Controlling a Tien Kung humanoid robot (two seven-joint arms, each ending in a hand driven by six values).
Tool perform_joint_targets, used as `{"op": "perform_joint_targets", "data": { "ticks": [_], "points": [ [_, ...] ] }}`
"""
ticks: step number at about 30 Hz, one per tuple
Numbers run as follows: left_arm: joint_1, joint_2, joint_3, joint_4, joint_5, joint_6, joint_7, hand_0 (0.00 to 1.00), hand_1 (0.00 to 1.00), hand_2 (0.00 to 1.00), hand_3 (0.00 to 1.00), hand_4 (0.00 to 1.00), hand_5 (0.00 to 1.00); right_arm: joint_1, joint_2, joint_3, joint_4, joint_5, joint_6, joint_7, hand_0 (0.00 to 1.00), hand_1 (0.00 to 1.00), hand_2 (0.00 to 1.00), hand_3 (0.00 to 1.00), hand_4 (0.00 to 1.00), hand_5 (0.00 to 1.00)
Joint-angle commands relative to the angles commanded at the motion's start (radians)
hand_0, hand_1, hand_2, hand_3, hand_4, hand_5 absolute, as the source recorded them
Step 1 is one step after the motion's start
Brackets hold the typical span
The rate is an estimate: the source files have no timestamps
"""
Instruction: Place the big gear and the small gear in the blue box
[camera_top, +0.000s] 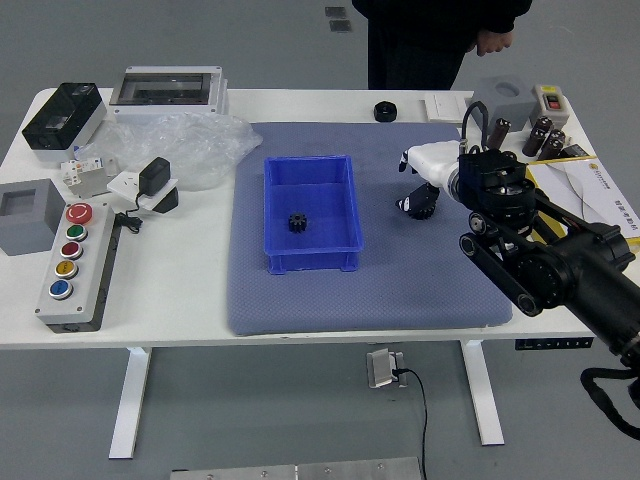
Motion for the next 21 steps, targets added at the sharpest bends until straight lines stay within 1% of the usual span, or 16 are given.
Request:
{"op": "perform_joint_targets", "data": {
  "ticks": [3, 4, 9, 10, 15, 21],
  "points": [
    [0.0, -0.001, 0.002, 0.0, -0.002, 0.0, 0.0, 0.83, 0.792, 0.78, 0.76, 0.667, 0.361, 0.006, 0.004, -0.015, -0.015, -0.012, 0.01, 0.004, 0.697, 0.689, 0.764, 0.821, 0.731, 0.362],
    [0.0, -0.001, 0.002, 0.0, -0.003, 0.0, 0.0, 0.83, 0.792, 0.78, 0.759, 0.667, 0.36, 0.008, 0.006, -0.02, -0.02, -0.016, 0.014, 0.005, 0.729, 0.712, 0.815, 0.874, 0.737, 0.348],
    [-0.001, -0.002, 0.003, 0.0, -0.004, 0.0, 0.0, 0.83, 0.792, 0.78, 0.759, 0.667, 0.36, 0.017, 0.013, -0.036, -0.042, -0.024, 0.028, 0.007, 0.729, 0.712, 0.815, 0.874, 0.737, 0.348],
    [-0.001, -0.002, 0.003, 0.0, -0.004, 0.001, 0.0, 0.829, 0.791, 0.78, 0.759, 0.667, 0.36, 0.019, 0.015, -0.039, -0.046, -0.024, 0.03, 0.007, 0.754, 0.732, 0.844, 0.901, 0.724, 0.315],
    [-0.002, -0.003, 0.003, 0.0, -0.004, 0.001, 0.0, 0.829, 0.791, 0.78, 0.759, 0.667, 0.36, 0.026, 0.021, -0.045, -0.064, -0.024, 0.035, 0.007, 0.754, 0.732, 0.844, 0.901, 0.724, 0.315],
    [-0.002, -0.004, 0.004, 0.0, -0.005, 0.001, 0.0, 0.83, 0.792, 0.78, 0.76, 0.666, 0.358, 0.03, 0.024, -0.051, -0.085, -0.024, 0.028, 0.009, 0.76, 0.736, 0.85, 0.907, 0.718, 0.316]
  ]
}}
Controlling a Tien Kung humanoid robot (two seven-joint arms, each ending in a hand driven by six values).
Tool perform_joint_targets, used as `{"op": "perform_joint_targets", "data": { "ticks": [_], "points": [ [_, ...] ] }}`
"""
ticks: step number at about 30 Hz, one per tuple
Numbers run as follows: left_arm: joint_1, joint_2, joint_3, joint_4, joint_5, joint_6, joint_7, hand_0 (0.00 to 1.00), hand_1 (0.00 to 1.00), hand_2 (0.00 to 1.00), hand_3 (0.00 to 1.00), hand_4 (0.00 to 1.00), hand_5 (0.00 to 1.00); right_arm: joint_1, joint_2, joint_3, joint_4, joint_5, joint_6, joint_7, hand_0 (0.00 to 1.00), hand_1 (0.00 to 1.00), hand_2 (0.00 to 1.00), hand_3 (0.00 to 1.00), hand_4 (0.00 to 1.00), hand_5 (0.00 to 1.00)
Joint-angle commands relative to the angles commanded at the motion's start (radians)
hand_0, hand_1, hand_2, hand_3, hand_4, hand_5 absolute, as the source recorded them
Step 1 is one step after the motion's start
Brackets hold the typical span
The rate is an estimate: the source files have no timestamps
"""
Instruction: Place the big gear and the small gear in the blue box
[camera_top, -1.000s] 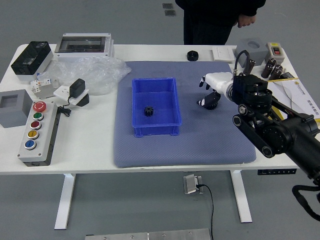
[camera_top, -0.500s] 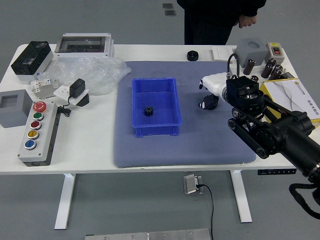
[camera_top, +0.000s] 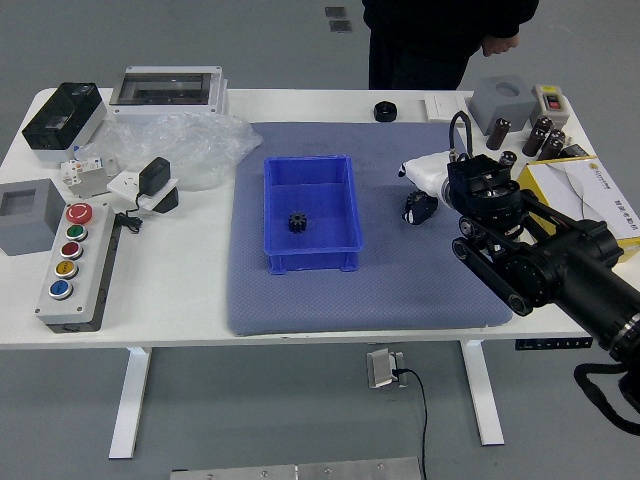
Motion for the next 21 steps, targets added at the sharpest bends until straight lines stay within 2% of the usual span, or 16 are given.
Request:
{"op": "perform_joint_targets", "data": {
  "ticks": [21],
  "points": [
    [-0.003, -0.004, 0.004, 0.0, 0.001, -0.001, -0.001, 0.829, 0.791, 0.78, 0.759, 0.666, 0.358, 0.016, 0.021, 0.012, -0.126, 0.0, -0.081, 0.039, 0.74, 0.71, 0.806, 0.858, 0.716, 0.303]
  ]
}}
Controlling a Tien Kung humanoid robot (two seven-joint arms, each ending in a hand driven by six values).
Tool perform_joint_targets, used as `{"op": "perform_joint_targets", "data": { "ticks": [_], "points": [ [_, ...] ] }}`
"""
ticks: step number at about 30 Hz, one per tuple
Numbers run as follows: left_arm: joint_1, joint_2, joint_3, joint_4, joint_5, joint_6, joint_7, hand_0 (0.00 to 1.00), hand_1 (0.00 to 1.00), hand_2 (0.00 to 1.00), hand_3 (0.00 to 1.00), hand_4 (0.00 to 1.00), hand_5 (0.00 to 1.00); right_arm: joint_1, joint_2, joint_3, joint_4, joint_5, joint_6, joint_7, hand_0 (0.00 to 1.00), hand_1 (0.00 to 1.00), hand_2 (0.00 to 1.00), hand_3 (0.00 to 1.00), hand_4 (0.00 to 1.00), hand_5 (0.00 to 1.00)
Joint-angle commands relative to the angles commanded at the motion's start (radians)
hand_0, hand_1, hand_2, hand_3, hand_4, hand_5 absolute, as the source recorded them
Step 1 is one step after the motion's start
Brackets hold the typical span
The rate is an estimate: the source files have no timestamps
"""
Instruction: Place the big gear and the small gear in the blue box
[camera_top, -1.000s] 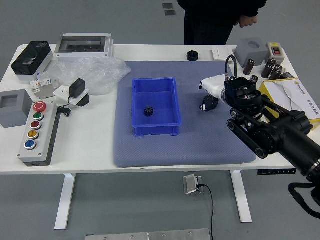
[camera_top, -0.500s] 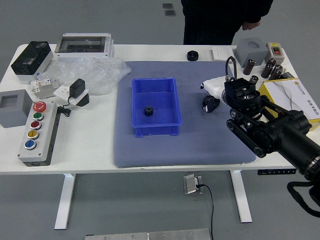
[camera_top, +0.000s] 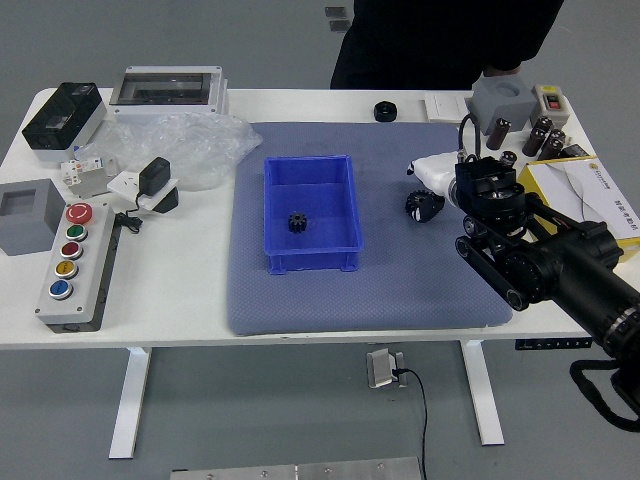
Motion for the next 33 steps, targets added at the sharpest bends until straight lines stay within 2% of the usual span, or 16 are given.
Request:
{"op": "perform_joint_targets", "data": {
  "ticks": [6, 21, 22, 33],
  "points": [
    [0.0, -0.001, 0.002, 0.0, 0.0, 0.0, 0.0, 0.829, 0.791, 0.78, 0.759, 0.666, 0.357, -0.005, 0.001, 0.012, -0.031, 0.0, -0.009, 0.006, 0.74, 0.701, 0.802, 0.845, 0.715, 0.298],
    [-0.001, -0.001, 0.003, 0.0, -0.001, -0.001, 0.0, 0.829, 0.791, 0.78, 0.759, 0.667, 0.358, -0.011, 0.021, 0.02, -0.057, 0.0, -0.011, 0.006, 0.731, 0.694, 0.78, 0.819, 0.705, 0.292],
    [-0.001, -0.001, 0.002, 0.0, -0.001, 0.0, 0.0, 0.829, 0.791, 0.78, 0.759, 0.667, 0.359, -0.011, 0.023, 0.021, -0.058, 0.0, -0.011, 0.006, 0.715, 0.669, 0.744, 0.766, 0.689, 0.283],
    [-0.001, -0.003, 0.003, 0.0, -0.003, 0.0, 0.0, 0.829, 0.791, 0.78, 0.759, 0.666, 0.359, -0.018, 0.038, 0.019, -0.075, 0.0, -0.023, 0.004, 0.686, 0.645, 0.717, 0.727, 0.679, 0.285]
  ]
}}
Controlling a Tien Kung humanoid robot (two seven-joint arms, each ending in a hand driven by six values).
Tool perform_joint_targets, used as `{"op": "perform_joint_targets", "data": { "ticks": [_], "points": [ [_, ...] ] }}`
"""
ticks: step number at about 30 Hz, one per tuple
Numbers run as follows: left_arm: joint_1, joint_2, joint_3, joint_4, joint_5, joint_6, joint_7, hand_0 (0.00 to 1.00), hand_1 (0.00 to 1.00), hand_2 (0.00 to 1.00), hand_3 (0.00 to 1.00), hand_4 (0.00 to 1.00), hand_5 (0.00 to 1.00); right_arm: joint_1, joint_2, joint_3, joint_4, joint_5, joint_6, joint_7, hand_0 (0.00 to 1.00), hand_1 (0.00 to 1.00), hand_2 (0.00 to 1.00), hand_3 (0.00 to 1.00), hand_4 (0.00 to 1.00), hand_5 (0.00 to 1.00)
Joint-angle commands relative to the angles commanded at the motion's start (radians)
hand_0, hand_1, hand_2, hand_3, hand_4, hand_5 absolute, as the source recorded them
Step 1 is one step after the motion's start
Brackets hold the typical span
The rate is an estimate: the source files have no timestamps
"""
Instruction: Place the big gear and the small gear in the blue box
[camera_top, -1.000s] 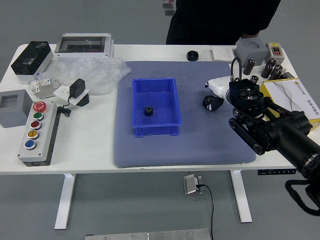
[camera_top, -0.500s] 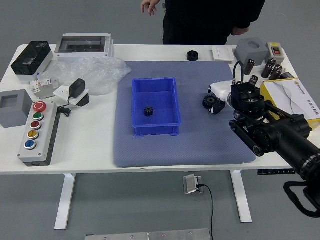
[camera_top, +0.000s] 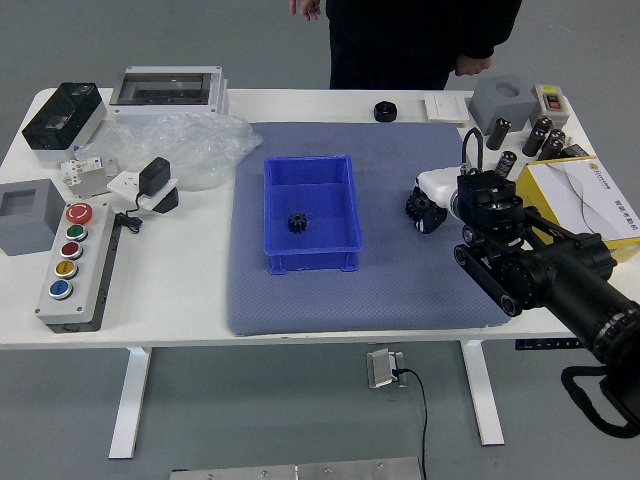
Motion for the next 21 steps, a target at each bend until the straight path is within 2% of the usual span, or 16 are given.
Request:
{"op": "perform_joint_targets", "data": {
  "ticks": [1, 6, 7, 12, 13, 18, 19, 21],
  "points": [
    [0.0, 0.0, 0.0, 0.0, 0.0, 0.0, 0.0, 0.829, 0.791, 0.78, 0.758, 0.666, 0.36, 0.0, 0.001, 0.0, -0.001, 0.0, -0.001, 0.0, 0.663, 0.615, 0.691, 0.701, 0.672, 0.284],
    [-0.001, -0.002, 0.001, 0.0, -0.001, 0.0, 0.0, 0.829, 0.791, 0.78, 0.758, 0.666, 0.36, -0.005, 0.006, 0.002, -0.008, 0.0, -0.014, -0.004, 0.663, 0.615, 0.691, 0.701, 0.672, 0.284],
    [-0.001, -0.003, 0.002, 0.0, -0.001, 0.0, 0.0, 0.829, 0.791, 0.78, 0.759, 0.666, 0.359, -0.006, 0.007, 0.003, -0.009, 0.0, -0.018, -0.004, 0.618, 0.555, 0.63, 0.657, 0.64, 0.297],
    [0.0, -0.003, 0.002, 0.0, -0.003, 0.0, 0.0, 0.829, 0.791, 0.78, 0.759, 0.666, 0.359, -0.009, 0.009, 0.007, -0.011, 0.0, -0.049, -0.008, 0.618, 0.555, 0.63, 0.657, 0.64, 0.297],
    [0.0, -0.003, 0.002, 0.0, -0.003, 0.0, 0.0, 0.829, 0.791, 0.78, 0.759, 0.666, 0.357, -0.009, 0.009, 0.008, -0.01, 0.0, -0.057, -0.009, 0.578, 0.485, 0.545, 0.603, 0.606, 0.324],
    [0.001, -0.003, 0.002, 0.0, -0.004, 0.001, 0.0, 0.829, 0.791, 0.78, 0.759, 0.666, 0.357, -0.009, 0.009, 0.011, -0.009, 0.0, -0.079, -0.013, 0.578, 0.485, 0.545, 0.603, 0.606, 0.324],
    [0.001, -0.003, 0.003, 0.0, -0.004, 0.001, 0.0, 0.829, 0.791, 0.78, 0.759, 0.665, 0.357, -0.009, 0.008, 0.012, -0.009, 0.0, -0.083, -0.014, 0.55, 0.448, 0.491, 0.536, 0.591, 0.302],
    [0.001, -0.003, 0.002, 0.0, -0.004, 0.001, 0.0, 0.829, 0.791, 0.78, 0.759, 0.665, 0.357, -0.009, 0.007, 0.012, -0.007, 0.0, -0.09, -0.015, 0.55, 0.448, 0.491, 0.536, 0.591, 0.302]
  ]
}}
